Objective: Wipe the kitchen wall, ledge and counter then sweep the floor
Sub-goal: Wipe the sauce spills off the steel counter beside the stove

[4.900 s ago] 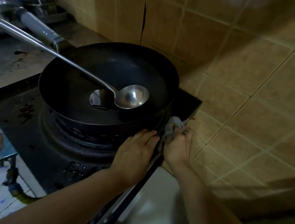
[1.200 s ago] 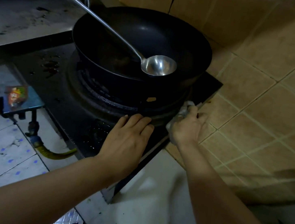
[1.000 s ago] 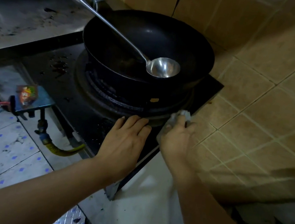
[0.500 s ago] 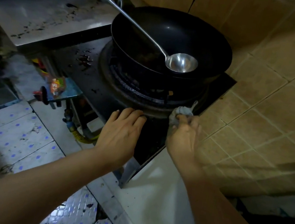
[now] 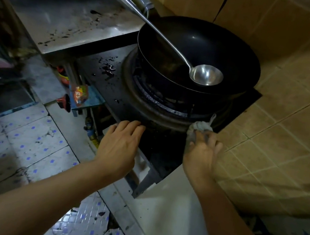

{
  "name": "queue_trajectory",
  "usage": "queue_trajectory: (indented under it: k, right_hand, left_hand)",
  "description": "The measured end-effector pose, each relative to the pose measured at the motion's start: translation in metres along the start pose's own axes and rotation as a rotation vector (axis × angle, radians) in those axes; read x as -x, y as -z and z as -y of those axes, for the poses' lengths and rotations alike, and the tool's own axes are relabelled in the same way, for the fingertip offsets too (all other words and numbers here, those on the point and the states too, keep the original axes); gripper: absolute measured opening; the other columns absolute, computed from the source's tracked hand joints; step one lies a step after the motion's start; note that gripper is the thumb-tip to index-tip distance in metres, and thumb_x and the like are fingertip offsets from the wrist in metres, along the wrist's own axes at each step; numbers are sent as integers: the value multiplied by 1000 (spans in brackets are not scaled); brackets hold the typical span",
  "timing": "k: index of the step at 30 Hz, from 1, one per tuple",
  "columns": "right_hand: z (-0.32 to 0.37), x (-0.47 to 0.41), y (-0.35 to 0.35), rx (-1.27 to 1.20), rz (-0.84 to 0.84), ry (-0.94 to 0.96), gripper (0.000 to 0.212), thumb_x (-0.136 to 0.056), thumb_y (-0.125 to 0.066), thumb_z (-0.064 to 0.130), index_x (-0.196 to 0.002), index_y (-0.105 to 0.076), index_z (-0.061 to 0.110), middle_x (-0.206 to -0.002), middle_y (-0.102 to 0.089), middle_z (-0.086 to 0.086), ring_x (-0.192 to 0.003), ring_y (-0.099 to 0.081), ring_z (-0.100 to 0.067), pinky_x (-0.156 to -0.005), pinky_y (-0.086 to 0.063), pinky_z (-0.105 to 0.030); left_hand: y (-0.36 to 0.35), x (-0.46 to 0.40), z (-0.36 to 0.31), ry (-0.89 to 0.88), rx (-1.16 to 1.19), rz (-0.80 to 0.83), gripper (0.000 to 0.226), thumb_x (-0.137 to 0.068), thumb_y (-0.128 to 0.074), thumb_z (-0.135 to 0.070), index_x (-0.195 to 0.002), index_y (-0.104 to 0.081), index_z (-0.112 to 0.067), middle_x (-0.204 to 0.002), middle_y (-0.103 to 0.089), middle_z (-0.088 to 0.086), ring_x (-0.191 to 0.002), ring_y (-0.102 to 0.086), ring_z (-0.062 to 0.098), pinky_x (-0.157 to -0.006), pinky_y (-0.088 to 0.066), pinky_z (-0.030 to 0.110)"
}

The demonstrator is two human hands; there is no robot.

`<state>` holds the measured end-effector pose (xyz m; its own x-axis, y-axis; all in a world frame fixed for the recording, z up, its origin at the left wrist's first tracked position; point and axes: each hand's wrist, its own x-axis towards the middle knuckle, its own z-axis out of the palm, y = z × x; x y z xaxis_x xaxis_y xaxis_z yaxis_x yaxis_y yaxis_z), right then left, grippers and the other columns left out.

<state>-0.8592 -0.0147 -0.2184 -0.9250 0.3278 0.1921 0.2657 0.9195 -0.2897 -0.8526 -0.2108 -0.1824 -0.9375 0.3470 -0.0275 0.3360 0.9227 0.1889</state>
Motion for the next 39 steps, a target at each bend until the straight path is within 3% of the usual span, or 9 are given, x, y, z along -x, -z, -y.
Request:
queue_trajectory:
  k: [2,4,9,14,22,26,30,35,39]
  right_hand:
    - [7,5,0,-45,-23,67,38,-73,-55,-4,-110,-66,0,-121,-52,-26,-99,-47,-46,-82,-37,-35]
    - [16,11,1,-31,82,124,51,-76,-55,-9,-123,-60,8,-133,-44,-19,-108,-41,-41,-78,-44,-40]
    - [46,13,2,-33,211,296,50,-87,-50,2,-134,-49,19,-145,-30,-4,-120,-31,-26,-96,-37,-33]
    - [23,6,11,-128,220,336,40,-88,-56,10,-128,-56,11,-134,-42,-9,-115,-39,-28,-96,-43,-36]
    - [91,3,-6,-87,361,414,56,-89,-55,10,-142,-39,19,-145,-20,-6,-127,-24,-26,-98,-44,-40]
    - [82,4,-7,-65,285,472,51,-91,-53,15,-141,-42,18,-140,-31,-5,-123,-31,-24,-102,-38,-34]
    - [67,21,-10,-31,205,433,53,-74,-72,4,-125,-59,7,-122,-50,-14,-105,-50,-32,-83,-52,-39]
    - [103,3,-21,-47,277,534,59,-86,-57,2,-142,-39,7,-139,-32,-16,-125,-30,-31,-97,-36,-36]
    - [115,-5,-35,-51,226,564,61,-70,-69,-7,-128,-53,-1,-125,-46,-23,-110,-45,-39,-86,-48,-43]
  left_hand:
    - [-3,-2,1,26,15,0,69,-88,-47,-12,-149,-15,-19,-155,-16,0,-141,-16,22,-113,-16,33]
    - [-7,-3,-1,56,27,7,69,-87,-48,-11,-149,-16,-19,-155,-17,2,-141,-16,22,-113,-17,33]
    - [-10,-5,-10,105,40,-4,72,-86,-50,-12,-149,-16,-18,-156,-15,1,-141,-16,22,-113,-19,34]
    - [-10,-4,-5,142,70,-40,71,-85,-51,-9,-148,-19,-17,-155,-18,2,-141,-17,22,-113,-20,34]
    - [-15,-1,15,227,93,-53,72,-86,-52,-8,-148,-17,-18,-156,-14,0,-141,-16,19,-112,-21,31]
    - [-13,4,24,235,113,-38,76,-85,-58,-12,-148,-16,-19,-156,-15,0,-141,-18,19,-112,-23,31]
    - [-13,4,28,232,160,-64,75,-85,-54,-7,-148,-16,-19,-155,-17,-1,-140,-19,17,-111,-22,30]
    - [-12,-2,40,250,206,-46,75,-85,-53,-4,-148,-16,-19,-152,-26,0,-138,-24,17,-110,-23,29]
    - [-9,-4,52,273,177,-54,75,-83,-56,-7,-147,-18,-20,-149,-30,0,-134,-29,18,-106,-28,30]
